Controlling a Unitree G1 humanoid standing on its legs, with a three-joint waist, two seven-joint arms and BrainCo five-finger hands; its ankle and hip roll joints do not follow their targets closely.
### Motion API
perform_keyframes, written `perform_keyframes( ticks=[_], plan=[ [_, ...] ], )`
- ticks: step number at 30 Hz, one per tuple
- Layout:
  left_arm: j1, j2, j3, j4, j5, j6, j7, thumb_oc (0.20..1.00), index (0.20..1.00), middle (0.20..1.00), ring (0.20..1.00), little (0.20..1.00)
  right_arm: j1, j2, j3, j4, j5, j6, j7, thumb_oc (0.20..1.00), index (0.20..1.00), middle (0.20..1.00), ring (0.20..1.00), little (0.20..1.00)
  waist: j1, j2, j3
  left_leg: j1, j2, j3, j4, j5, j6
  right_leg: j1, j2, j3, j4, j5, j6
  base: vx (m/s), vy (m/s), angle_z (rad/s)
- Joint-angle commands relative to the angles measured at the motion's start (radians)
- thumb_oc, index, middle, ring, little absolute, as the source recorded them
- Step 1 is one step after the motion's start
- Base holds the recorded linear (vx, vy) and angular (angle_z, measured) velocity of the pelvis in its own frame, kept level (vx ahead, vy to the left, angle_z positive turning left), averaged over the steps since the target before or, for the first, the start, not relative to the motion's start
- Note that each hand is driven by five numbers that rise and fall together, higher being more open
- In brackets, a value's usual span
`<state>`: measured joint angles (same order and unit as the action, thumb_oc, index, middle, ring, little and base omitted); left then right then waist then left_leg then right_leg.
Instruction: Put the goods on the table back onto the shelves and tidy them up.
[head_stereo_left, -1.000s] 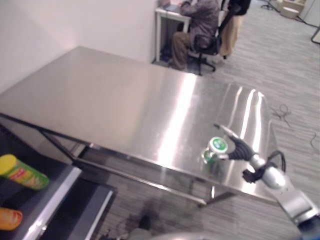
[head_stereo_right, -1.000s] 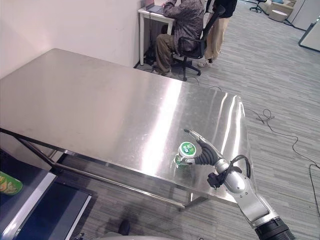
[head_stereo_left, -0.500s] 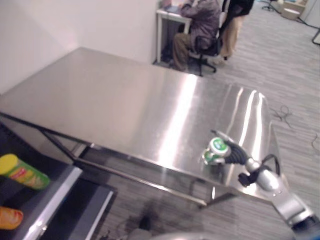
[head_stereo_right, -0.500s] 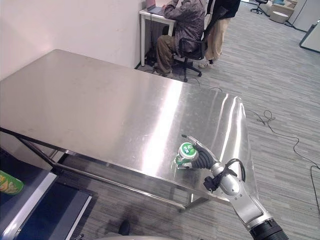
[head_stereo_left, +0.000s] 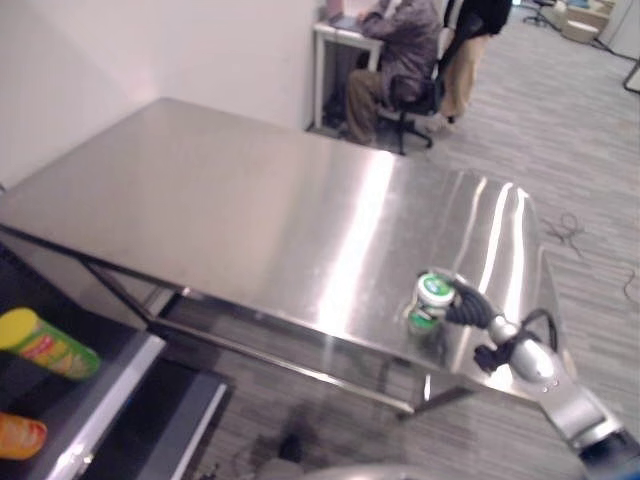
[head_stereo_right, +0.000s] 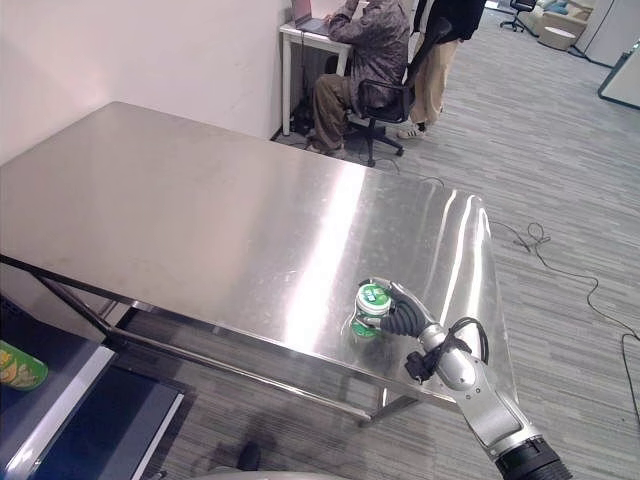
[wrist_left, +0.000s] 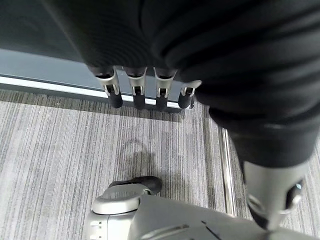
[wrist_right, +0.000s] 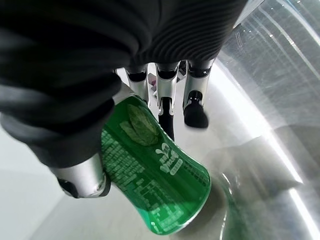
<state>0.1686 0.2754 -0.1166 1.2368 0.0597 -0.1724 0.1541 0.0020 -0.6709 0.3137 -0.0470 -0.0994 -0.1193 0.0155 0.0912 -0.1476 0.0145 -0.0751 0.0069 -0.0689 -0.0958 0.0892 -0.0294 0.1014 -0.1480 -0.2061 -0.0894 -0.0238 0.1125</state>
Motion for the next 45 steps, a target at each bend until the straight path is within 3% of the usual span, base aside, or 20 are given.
perform_keyframes(
  ticks=[1, 8, 11, 13, 14, 18, 21, 22, 23, 24, 28, 32, 34, 37, 38, 39, 40, 43, 44, 45],
  plan=[
    [-0.034, 0.014, -0.034, 0.035, 0.013, -0.012, 0.017, 1.000, 1.000, 1.000, 1.000, 1.000, -0.064, -0.006, -0.005, -0.007, -0.012, -0.024, -0.049, 0.200, 0.200, 0.200, 0.200, 0.200, 0.055, 0.048, 0.000, 0.071, 0.084, -0.024, 0.009, -0.126, -0.041, -0.085, -0.104, 0.011, 0.019, 0.106, 0.095, 0.00, 0.000, 0.00],
    [-0.025, 0.034, -0.019, 0.003, 0.008, -0.012, 0.022, 1.000, 1.000, 1.000, 1.000, 1.000, -0.141, -0.015, -0.091, -0.108, 0.026, -0.080, -0.148, 0.200, 0.200, 0.200, 0.200, 0.200, 0.068, 0.076, 0.041, 0.088, 0.097, -0.024, 0.009, -0.115, -0.023, -0.191, -0.096, 0.072, 0.224, 0.078, 0.101, -0.03, -0.004, -0.12],
    [-0.031, 0.045, -0.015, 0.006, -0.005, -0.018, 0.030, 1.000, 1.000, 1.000, 1.000, 1.000, -0.150, -0.013, -0.141, -0.221, 0.062, -0.124, -0.171, 0.200, 0.200, 0.200, 0.200, 0.200, 0.059, 0.081, 0.056, 0.073, 0.102, -0.062, 0.009, -0.095, -0.023, -0.211, -0.034, 0.232, 0.259, 0.028, 0.097, -0.01, -0.114, -0.15],
    [-0.039, 0.049, -0.016, -0.006, -0.019, -0.024, 0.036, 1.000, 1.000, 1.000, 1.000, 1.000, -0.143, 0.002, -0.167, -0.275, 0.082, -0.147, -0.187, 0.200, 0.200, 0.200, 0.200, 0.200, 0.058, 0.080, 0.055, 0.043, 0.100, -0.108, 0.009, -0.070, -0.026, -0.217, 0.029, 0.366, 0.252, -0.010, 0.076, -0.02, -0.190, 0.20],
    [-0.046, 0.050, -0.019, -0.015, -0.029, -0.027, 0.041, 1.000, 1.000, 1.000, 1.000, 1.000, -0.143, 0.018, -0.169, -0.300, 0.096, -0.158, -0.193, 0.200, 0.200, 0.200, 0.200, 0.200, 0.062, 0.075, 0.058, 0.027, 0.100, -0.134, 0.009, -0.055, -0.033, -0.215, 0.049, 0.391, 0.247, -0.024, 0.060, -0.05, -0.289, 0.68],
    [-0.077, 0.026, -0.045, -0.021, -0.061, -0.029, 0.059, 1.000, 1.000, 1.000, 1.000, 1.000, -0.170, 0.047, -0.140, -0.353, 0.112, -0.179, -0.219, 0.200, 0.200, 0.200, 0.200, 0.200, 0.083, 0.071, 0.084, -0.092, 0.131, -0.248, 0.009, 0.031, -0.074, -0.185, 0.094, 0.320, 0.172, -0.066, 0.010, -0.13, -0.388, 1.02],
    [-0.108, 0.002, -0.050, -0.019, -0.101, -0.028, 0.080, 1.000, 1.000, 1.000, 1.000, 1.000, -0.184, 0.052, -0.115, -0.346, 0.121, -0.182, -0.229, 0.200, 0.200, 0.200, 0.200, 0.200, 0.073, 0.081, 0.099, -0.166, 0.118, -0.298, 0.009, 0.078, -0.101, -0.194, 0.119, 0.269, 0.149, -0.063, -0.007, -0.15, -0.206, 1.01],
    [-0.125, -0.014, -0.045, -0.020, -0.123, -0.024, 0.084, 1.000, 1.000, 1.000, 1.000, 1.000, -0.182, 0.044, -0.103, -0.332, 0.116, -0.173, -0.231, 0.200, 0.200, 0.200, 0.200, 0.200, 0.064, 0.078, 0.110, -0.207, 0.103, -0.263, 0.009, 0.080, -0.098, -0.199, 0.117, 0.234, 0.139, -0.060, -0.014, -0.35, -0.230, 0.83],
    [-0.139, -0.028, -0.052, -0.044, -0.118, -0.028, 0.092, 1.000, 1.000, 1.000, 1.000, 1.000, -0.190, 0.036, -0.074, -0.302, 0.107, -0.160, -0.245, 0.200, 0.200, 0.200, 0.200, 0.200, 0.052, 0.069, 0.117, -0.219, 0.102, -0.119, 0.009, 0.086, -0.085, -0.210, 0.100, 0.171, 0.097, -0.027, -0.011, -0.36, -0.201, 0.93],
    [-0.130, -0.032, -0.061, -0.045, -0.098, -0.030, 0.096, 1.000, 1.000, 1.000, 1.000, 1.000, -0.196, 0.036, -0.058, -0.284, 0.116, -0.160, -0.242, 0.200, 0.200, 0.200, 0.200, 0.200, 0.051, 0.061, 0.119, -0.193, 0.114, -0.042, 0.009, 0.086, -0.083, -0.211, 0.089, 0.140, 0.061, 0.005, -0.006, -0.27, -0.110, 0.76],
    [-0.098, -0.046, -0.050, -0.036, -0.075, -0.032, 0.089, 1.000, 1.000, 1.000, 1.000, 1.000, -0.186, 0.024, -0.042, -0.267, 0.124, -0.164, -0.225, 0.200, 0.200, 0.200, 0.200, 0.200, 0.049, 0.047, 0.099, -0.105, 0.134, 0.045, 0.022, 0.039, -0.063, -0.229, 0.066, 0.090, 0.002, 0.056, 0.001, -0.18, -0.085, 0.45],
    [-0.075, -0.069, -0.024, -0.007, -0.064, -0.024, 0.084, 1.000, 1.000, 1.000, 1.000, 1.000, -0.159, 0.020, -0.050, -0.251, 0.125, -0.159, -0.215, 0.200, 0.200, 0.200, 0.200, 0.200, 0.006, 0.066, 0.062, 0.052, 0.226, 0.155, 0.100, 0.021, -0.073, -0.255, 0.051, 0.007, 0.002, 0.066, 0.009, -0.15, -0.036, 0.47],
    [-0.071, -0.068, -0.035, -0.023, -0.042, -0.025, 0.076, 1.000, 1.000, 1.000, 1.000, 1.000, -0.130, 0.009, -0.075, -0.247, 0.114, -0.155, -0.214, 0.200, 0.200, 0.200, 0.200, 0.200, -0.033, 0.105, 0.029, 0.157, 0.291, 0.177, 0.108, 0.086, -0.112, -0.268, 0.034, -0.052, 0.002, 0.076, 0.013, -0.18, 0.107, 1.17],
    [-0.076, -0.071, -0.043, -0.039, -0.044, -0.028, 0.075, 1.000, 1.000, 1.000, 1.000, 1.000, -0.122, 0.005, -0.084, -0.233, 0.109, -0.149, -0.220, 0.200, 0.200, 0.200, 0.200, 0.200, -0.052, 0.125, 0.010, 0.189, 0.322, 0.168, 0.107, 0.160, -0.149, -0.293, 0.007, -0.092, 0.009, 0.093, 0.018, -0.26, 0.182, 1.00],
    [-0.082, -0.073, -0.061, -0.061, -0.036, -0.030, 0.075, 1.000, 1.000, 1.000, 1.000, 1.000, -0.123, -0.001, -0.094, -0.215, 0.104, -0.138, -0.230, 0.200, 0.200, 0.200, 0.200, 0.200, -0.067, 0.143, -0.001, 0.207, 0.355, 0.161, 0.102, 0.232, -0.186, -0.316, -0.030, -0.128, 0.021, 0.113, 0.024, -0.32, 0.228, 0.45],
    [-0.081, -0.073, -0.062, -0.062, -0.036, -0.029, 0.075, 1.000, 1.000, 1.000, 1.000, 1.000, -0.123, -0.002, -0.094, -0.215, 0.104, -0.138, -0.230, 0.200, 0.200, 0.200, 0.200, 0.200, -0.070, 0.144, -0.001, 0.207, 0.356, 0.158, 0.099, 0.235, -0.186, -0.314, -0.030, -0.131, 0.021, 0.113, 0.024, -0.43, 0.339, 0.65],
    [-0.085, -0.070, -0.095, -0.100, -0.021, -0.033, 0.073, 1.000, 1.000, 1.000, 1.000, 1.000, -0.128, -0.008, -0.105, -0.203, 0.108, -0.132, -0.242, 0.200, 0.200, 0.200, 0.200, 0.200, -0.076, 0.156, -0.010, 0.221, 0.379, 0.151, 0.087, 0.282, -0.217, -0.334, -0.075, -0.154, 0.035, 0.138, 0.038, -0.23, 0.180, 0.89],
    [-0.087, -0.065, -0.124, -0.131, -0.006, -0.037, 0.071, 1.000, 1.000, 1.000, 1.000, 1.000, -0.136, -0.012, -0.116, -0.185, 0.099, -0.123, -0.259, 0.200, 0.200, 0.200, 0.200, 0.200, -0.084, 0.166, -0.018, 0.234, 0.385, 0.133, 0.051, 0.305, -0.232, -0.369, -0.130, -0.169, 0.054, 0.171, 0.059, -0.41, 0.323, 1.10],
    [-0.087, -0.062, -0.153, -0.158, 0.003, -0.035, 0.064, 1.000, 1.000, 1.000, 1.000, 1.000, -0.140, -0.014, -0.129, -0.180, 0.097, -0.117, -0.265, 0.200, 0.200, 0.200, 0.200, 0.200, -0.079, 0.175, -0.012, 0.231, 0.377, 0.099, 0.034, 0.249, -0.232, -0.393, -0.174, -0.155, 0.069, 0.211, 0.089, -0.40, 0.297, 0.68],
    [-0.088, -0.062, -0.153, -0.159, 0.003, -0.034, 0.064, 1.000, 1.000, 1.000, 1.000, 1.000, -0.140, -0.014, -0.130, -0.180, 0.097, -0.117, -0.265, 0.200, 0.200, 0.200, 0.200, 0.200, -0.081, 0.174, -0.013, 0.225, 0.375, 0.095, 0.036, 0.250, -0.232, -0.394, -0.176, -0.157, 0.068, 0.213, 0.089, -0.41, 0.296, 0.82]
  ],
)
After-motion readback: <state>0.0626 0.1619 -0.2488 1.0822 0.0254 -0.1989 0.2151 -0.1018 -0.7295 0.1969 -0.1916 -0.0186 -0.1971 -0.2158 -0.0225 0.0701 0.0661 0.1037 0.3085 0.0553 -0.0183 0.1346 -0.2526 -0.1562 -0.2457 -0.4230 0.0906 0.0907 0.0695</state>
